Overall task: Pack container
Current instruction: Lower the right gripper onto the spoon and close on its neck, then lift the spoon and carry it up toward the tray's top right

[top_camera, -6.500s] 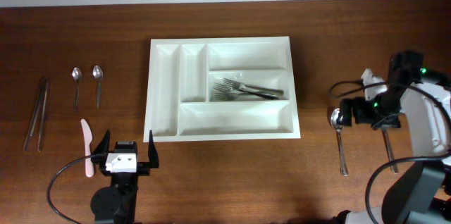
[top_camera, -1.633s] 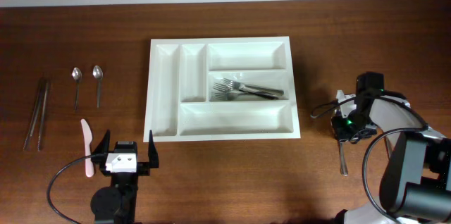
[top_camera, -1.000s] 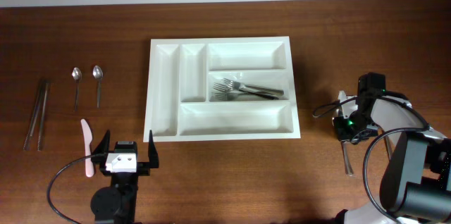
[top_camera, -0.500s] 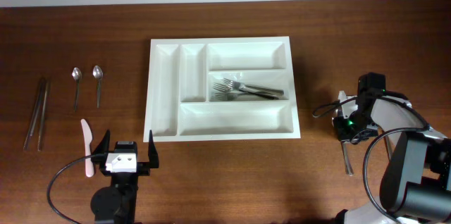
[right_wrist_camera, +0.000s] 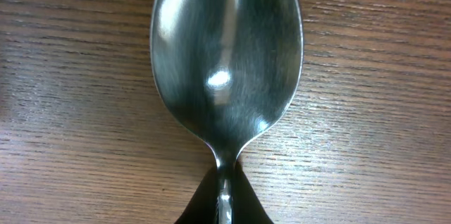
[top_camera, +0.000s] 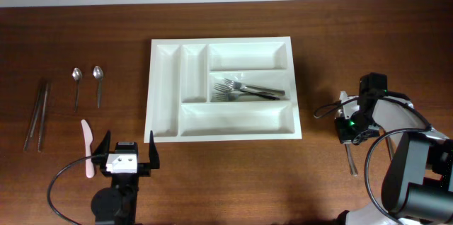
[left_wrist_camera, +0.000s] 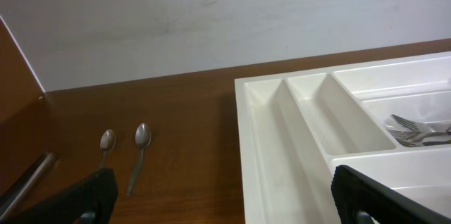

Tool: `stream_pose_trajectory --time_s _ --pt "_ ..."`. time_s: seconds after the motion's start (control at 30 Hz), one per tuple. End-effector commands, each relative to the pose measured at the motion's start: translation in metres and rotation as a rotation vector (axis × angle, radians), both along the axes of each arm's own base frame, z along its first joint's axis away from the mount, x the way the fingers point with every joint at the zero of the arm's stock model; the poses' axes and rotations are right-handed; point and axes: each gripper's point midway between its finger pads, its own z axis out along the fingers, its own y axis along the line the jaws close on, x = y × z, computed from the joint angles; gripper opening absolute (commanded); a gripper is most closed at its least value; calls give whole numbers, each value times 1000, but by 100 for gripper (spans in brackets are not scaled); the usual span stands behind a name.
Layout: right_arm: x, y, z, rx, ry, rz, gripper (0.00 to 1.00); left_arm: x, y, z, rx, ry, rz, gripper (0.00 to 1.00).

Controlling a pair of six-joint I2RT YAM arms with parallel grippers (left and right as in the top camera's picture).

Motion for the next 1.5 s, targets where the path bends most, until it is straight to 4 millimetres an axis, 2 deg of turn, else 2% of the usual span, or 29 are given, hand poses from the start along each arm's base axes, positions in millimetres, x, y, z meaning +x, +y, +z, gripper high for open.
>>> stream_pose_trajectory --time_s 0.0,0.4,0.63,0.77,0.83,0.97,1.0,1.03,1.23,1.37,1.47 --pt "-3 -3 -6 -12 20 -8 4 0 1 -1 13 0 6 99" --pt "17 3 9 -26 -14 40 4 0 1 -1 13 0 6 99" --pt "51 13 40 -51 -77 148 4 0 1 -1 13 0 6 99" --pt "78 17 71 -70 -144 216 4 0 1 -1 13 0 6 99" --pt "95 20 92 -84 -193 246 4 0 2 -1 13 0 6 99" --pt "131 29 137 -111 -320 282 4 0 2 -1 14 0 6 99" --pt "147 36 159 -122 -385 301 5 0 2 -1 14 0 6 99" --pt "154 42 171 -127 -418 314 6 0 2 -1 14 0 6 99" --pt "181 82 218 -131 -559 397 9 0 1 -1 14 0 6 99" --pt "190 108 237 -117 -628 420 10 0 2 -1 13 0 6 99" --pt "191 117 241 -97 -642 415 9 0 2 -1 13 0 6 99"
